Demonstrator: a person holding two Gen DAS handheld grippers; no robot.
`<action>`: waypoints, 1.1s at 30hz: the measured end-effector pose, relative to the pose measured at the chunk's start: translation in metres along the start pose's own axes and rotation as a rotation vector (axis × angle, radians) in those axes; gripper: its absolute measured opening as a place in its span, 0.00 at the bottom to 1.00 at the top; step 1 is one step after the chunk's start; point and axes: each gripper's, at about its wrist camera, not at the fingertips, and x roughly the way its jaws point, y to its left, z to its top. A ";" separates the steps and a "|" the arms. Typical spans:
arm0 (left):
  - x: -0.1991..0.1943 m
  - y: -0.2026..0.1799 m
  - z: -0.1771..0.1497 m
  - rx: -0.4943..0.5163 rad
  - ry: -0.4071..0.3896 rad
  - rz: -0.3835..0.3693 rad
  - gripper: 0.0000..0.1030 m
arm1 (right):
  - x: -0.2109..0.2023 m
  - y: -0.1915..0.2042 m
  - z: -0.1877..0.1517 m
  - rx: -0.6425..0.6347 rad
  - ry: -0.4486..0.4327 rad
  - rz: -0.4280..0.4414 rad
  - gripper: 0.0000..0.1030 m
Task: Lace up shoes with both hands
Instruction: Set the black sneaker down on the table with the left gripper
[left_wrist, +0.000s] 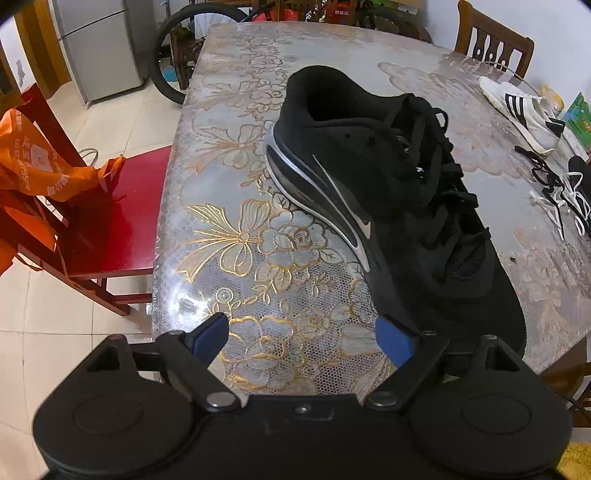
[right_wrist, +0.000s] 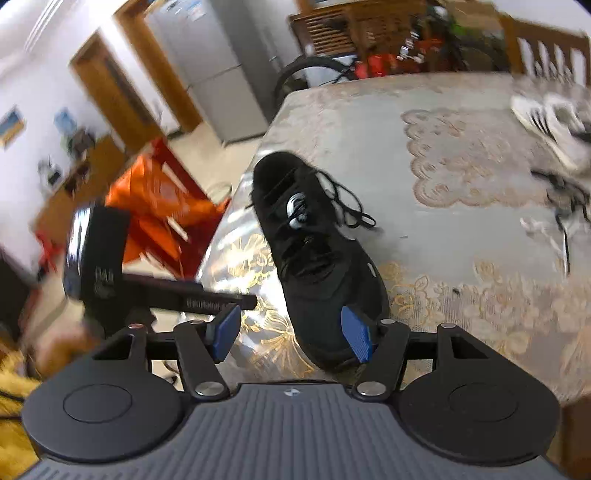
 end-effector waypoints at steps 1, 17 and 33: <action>0.001 0.001 0.000 -0.002 0.001 -0.002 0.83 | 0.003 0.005 0.000 -0.030 0.007 -0.007 0.62; 0.016 0.007 0.002 -0.023 0.045 0.000 0.83 | 0.023 0.041 0.005 -0.281 -0.025 -0.051 0.62; 0.035 0.009 0.016 -0.072 0.093 0.045 0.83 | 0.038 0.035 0.053 -0.530 -0.142 0.003 0.47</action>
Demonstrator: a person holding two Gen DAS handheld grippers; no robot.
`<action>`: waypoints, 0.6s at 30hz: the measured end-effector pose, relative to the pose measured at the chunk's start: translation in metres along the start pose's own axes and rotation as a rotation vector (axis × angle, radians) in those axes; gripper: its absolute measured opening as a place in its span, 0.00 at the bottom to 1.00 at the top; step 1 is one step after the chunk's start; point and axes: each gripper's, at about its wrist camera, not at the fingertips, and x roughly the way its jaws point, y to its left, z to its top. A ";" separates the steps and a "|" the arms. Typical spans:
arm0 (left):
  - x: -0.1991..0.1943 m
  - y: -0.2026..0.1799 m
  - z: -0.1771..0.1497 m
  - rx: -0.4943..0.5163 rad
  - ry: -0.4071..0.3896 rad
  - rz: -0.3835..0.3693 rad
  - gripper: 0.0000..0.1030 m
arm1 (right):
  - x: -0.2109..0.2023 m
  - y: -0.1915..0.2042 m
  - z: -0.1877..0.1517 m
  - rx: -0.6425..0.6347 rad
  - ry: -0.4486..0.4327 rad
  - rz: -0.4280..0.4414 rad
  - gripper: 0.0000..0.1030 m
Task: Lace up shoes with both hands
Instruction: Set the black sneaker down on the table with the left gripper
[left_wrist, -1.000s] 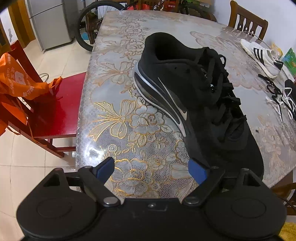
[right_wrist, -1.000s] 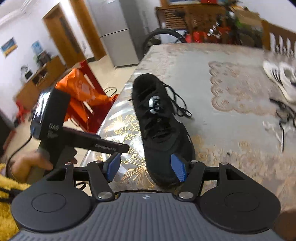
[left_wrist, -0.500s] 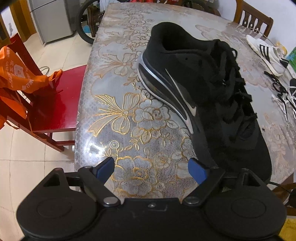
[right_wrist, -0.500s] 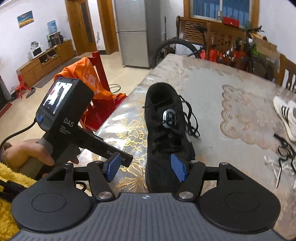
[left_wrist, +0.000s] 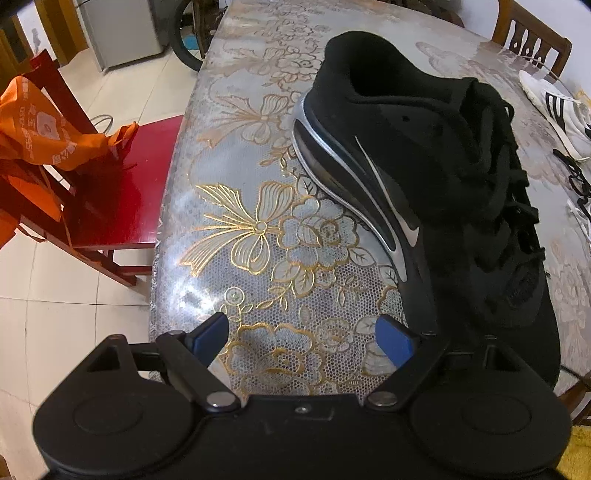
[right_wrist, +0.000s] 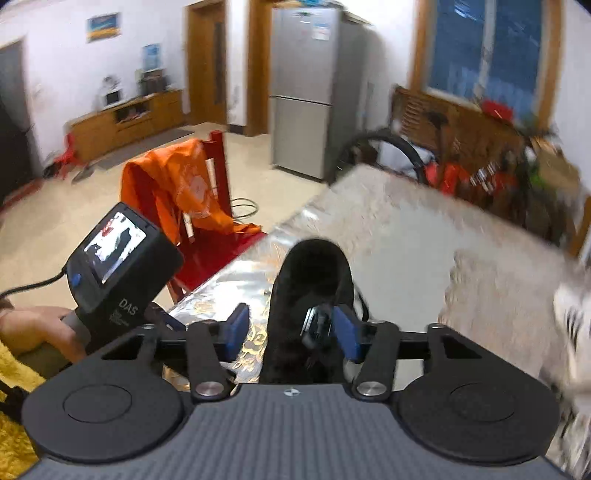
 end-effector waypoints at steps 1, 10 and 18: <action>0.001 -0.001 0.001 0.002 0.000 -0.001 0.83 | 0.003 0.000 0.004 -0.040 0.004 0.000 0.47; 0.010 -0.009 0.003 0.011 0.033 -0.016 0.83 | 0.037 0.021 0.003 -0.388 0.016 0.065 0.37; 0.012 -0.022 0.000 0.063 0.034 -0.014 0.83 | 0.061 0.026 -0.002 -0.713 -0.011 0.121 0.30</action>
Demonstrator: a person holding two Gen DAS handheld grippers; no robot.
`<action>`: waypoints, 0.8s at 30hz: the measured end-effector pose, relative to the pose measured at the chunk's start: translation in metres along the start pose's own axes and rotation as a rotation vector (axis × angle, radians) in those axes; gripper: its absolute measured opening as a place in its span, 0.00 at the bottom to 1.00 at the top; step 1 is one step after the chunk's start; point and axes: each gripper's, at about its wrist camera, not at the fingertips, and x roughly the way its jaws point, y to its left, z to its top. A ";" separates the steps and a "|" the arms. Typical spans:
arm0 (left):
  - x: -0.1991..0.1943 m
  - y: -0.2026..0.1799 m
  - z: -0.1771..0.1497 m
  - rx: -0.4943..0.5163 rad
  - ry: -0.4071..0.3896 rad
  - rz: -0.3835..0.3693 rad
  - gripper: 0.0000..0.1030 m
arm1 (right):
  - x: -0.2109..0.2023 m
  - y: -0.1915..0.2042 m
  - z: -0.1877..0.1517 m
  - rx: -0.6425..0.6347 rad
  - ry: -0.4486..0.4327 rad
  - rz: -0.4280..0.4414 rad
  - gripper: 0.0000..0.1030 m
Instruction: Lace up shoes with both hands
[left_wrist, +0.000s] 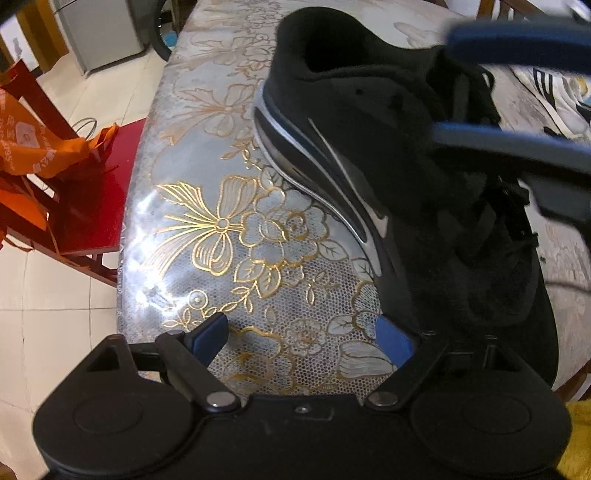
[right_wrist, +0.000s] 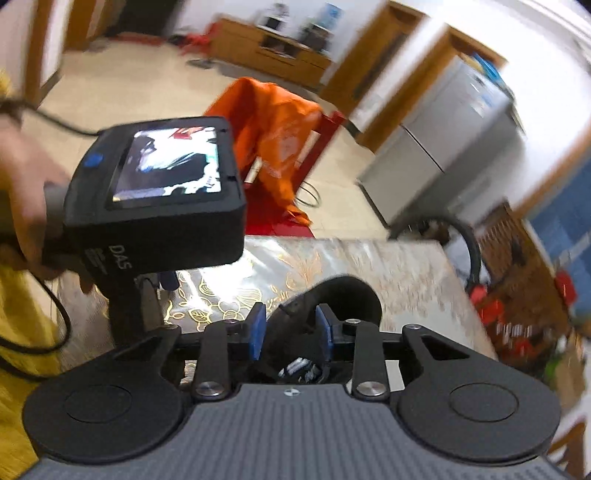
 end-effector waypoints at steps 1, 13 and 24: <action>0.000 -0.001 -0.001 0.006 -0.001 0.003 0.84 | 0.002 0.000 -0.001 -0.043 -0.007 0.007 0.30; 0.003 -0.007 -0.003 -0.001 0.001 0.029 0.86 | 0.014 0.004 -0.019 -0.516 -0.081 0.033 0.22; 0.004 -0.008 -0.002 0.000 0.001 0.059 0.89 | -0.029 -0.098 0.017 0.413 -0.233 0.269 0.00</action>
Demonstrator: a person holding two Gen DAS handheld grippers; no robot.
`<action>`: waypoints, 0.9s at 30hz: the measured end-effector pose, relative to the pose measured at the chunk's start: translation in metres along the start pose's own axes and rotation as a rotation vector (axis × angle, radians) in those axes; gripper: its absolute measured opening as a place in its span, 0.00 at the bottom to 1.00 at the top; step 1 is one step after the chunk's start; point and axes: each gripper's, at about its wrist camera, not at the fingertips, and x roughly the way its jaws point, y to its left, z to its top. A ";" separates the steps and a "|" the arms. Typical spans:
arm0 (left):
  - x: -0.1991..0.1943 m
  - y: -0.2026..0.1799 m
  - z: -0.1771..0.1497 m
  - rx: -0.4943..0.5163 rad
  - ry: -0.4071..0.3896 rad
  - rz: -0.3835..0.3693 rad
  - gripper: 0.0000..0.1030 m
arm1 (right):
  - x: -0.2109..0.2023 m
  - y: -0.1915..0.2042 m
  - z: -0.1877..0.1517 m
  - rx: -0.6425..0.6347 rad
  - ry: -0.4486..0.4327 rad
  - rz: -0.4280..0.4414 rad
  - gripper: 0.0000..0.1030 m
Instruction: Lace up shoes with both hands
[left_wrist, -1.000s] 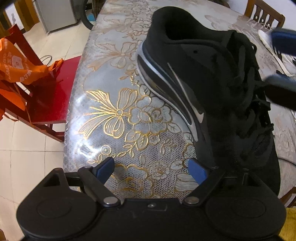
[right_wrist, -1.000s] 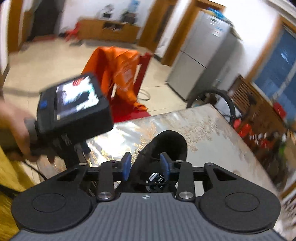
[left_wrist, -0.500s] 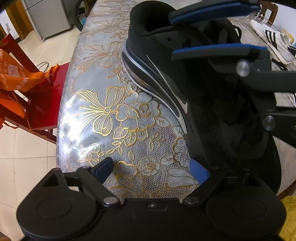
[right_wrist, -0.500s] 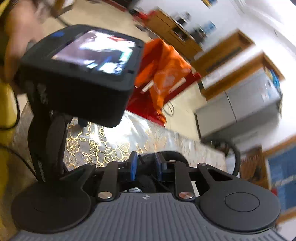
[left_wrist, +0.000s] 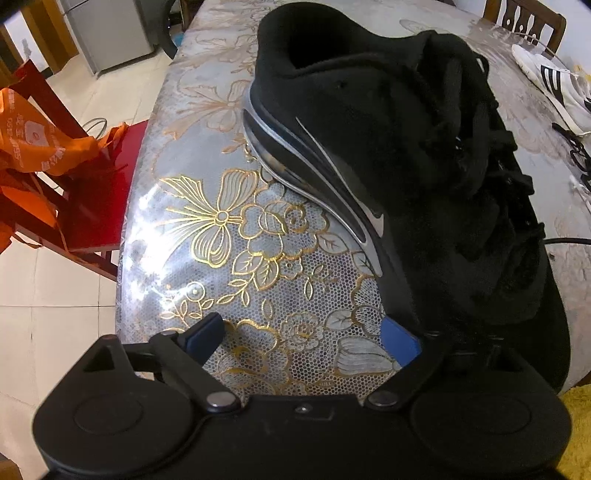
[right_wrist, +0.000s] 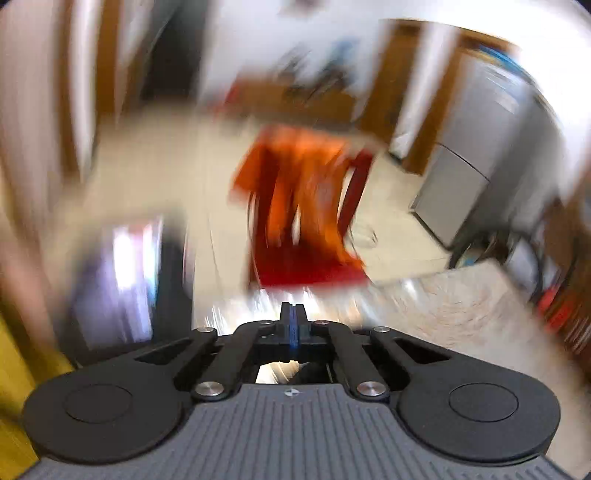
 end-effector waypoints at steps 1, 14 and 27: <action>0.000 0.001 0.000 -0.002 0.000 0.001 0.88 | -0.012 -0.009 0.010 0.089 -0.066 0.021 0.00; -0.065 0.050 -0.002 -0.130 -0.343 -0.170 0.81 | -0.075 0.038 -0.069 0.267 0.238 -0.317 0.49; -0.057 0.040 0.014 0.061 -0.371 -0.330 0.80 | -0.140 0.154 -0.154 0.981 0.303 -0.731 0.63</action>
